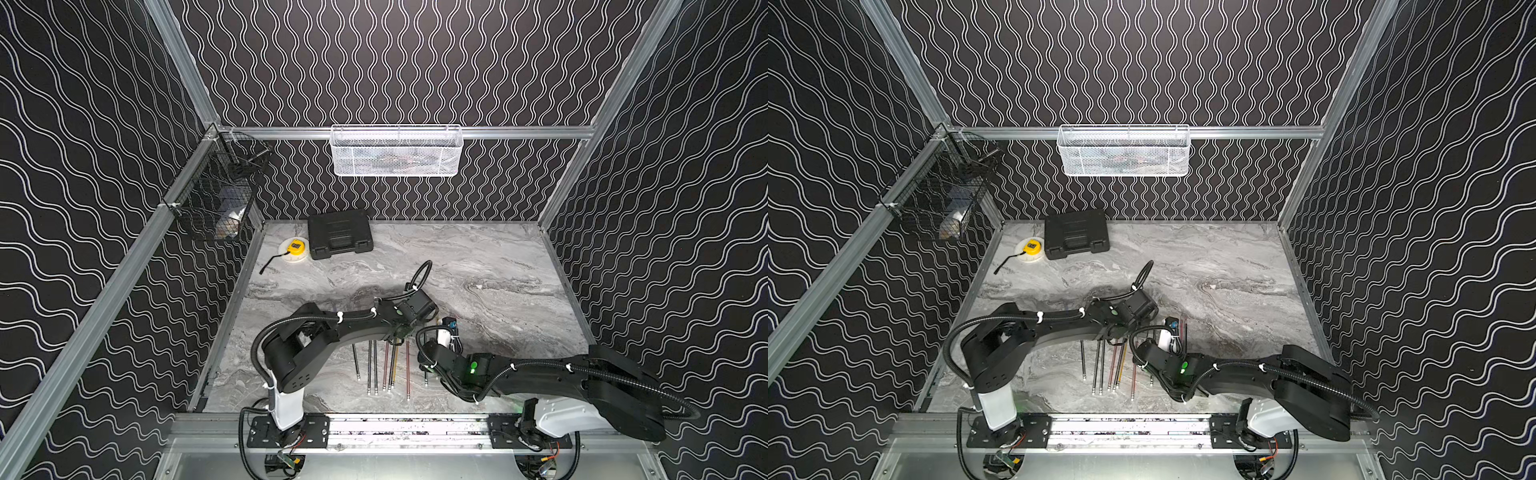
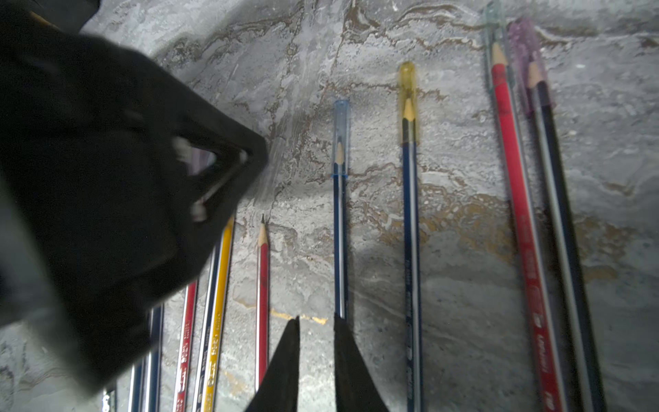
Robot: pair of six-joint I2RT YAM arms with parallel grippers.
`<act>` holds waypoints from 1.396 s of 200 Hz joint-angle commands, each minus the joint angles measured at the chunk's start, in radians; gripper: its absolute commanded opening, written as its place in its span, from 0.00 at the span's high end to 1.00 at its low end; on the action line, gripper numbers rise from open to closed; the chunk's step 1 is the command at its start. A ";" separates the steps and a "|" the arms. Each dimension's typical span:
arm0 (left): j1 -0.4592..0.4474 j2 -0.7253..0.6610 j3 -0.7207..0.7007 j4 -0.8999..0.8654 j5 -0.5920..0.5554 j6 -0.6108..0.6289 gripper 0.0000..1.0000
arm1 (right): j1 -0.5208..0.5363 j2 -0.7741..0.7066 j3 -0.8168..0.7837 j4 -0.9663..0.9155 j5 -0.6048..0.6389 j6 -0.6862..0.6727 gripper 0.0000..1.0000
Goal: Remove the protective cover of the pencils
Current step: Place the protective sleeve at the center of the board, then pick up the pencil from the center of the board.
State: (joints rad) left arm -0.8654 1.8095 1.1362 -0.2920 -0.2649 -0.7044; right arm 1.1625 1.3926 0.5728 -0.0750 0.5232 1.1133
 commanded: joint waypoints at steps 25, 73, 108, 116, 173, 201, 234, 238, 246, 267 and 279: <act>-0.002 -0.233 -0.144 0.050 -0.080 -0.033 0.68 | -0.001 0.061 0.061 -0.119 0.040 0.000 0.81; 0.000 -0.553 -0.344 0.062 -0.233 -0.108 0.61 | -0.001 0.095 0.078 -0.126 0.040 -0.013 0.78; 0.004 -0.734 -0.459 0.079 -0.297 -0.145 0.56 | -0.007 0.159 0.129 -0.179 0.046 -0.023 0.77; 0.005 -0.756 -0.468 0.068 -0.310 -0.154 0.56 | -0.009 0.172 0.141 -0.190 0.045 -0.023 0.77; 0.008 -0.823 -0.502 0.051 -0.335 -0.177 0.56 | -0.031 0.266 0.196 -0.219 0.011 -0.041 0.79; 0.007 -0.826 -0.509 0.057 -0.339 -0.178 0.56 | -0.033 0.284 0.205 -0.218 0.008 -0.044 0.79; 0.008 -0.831 -0.511 0.057 -0.342 -0.179 0.56 | -0.035 0.290 0.205 -0.216 0.008 -0.044 0.79; 0.008 -0.832 -0.513 0.059 -0.342 -0.179 0.56 | -0.035 0.291 0.205 -0.216 0.006 -0.044 0.79; 0.009 -0.835 -0.516 0.063 -0.341 -0.178 0.56 | -0.037 0.293 0.205 -0.216 0.006 -0.044 0.80; 0.009 -0.835 -0.520 0.068 -0.341 -0.179 0.56 | -0.038 0.298 0.204 -0.213 0.005 -0.043 0.83; 0.009 -0.832 -0.516 0.065 -0.339 -0.179 0.56 | -0.038 0.301 0.205 -0.210 0.003 -0.044 0.84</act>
State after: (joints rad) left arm -0.8574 0.9783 0.6178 -0.2394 -0.5785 -0.8646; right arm 1.1255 1.6794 0.7799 -0.2459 0.5770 1.0618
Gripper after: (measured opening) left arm 0.436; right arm 0.169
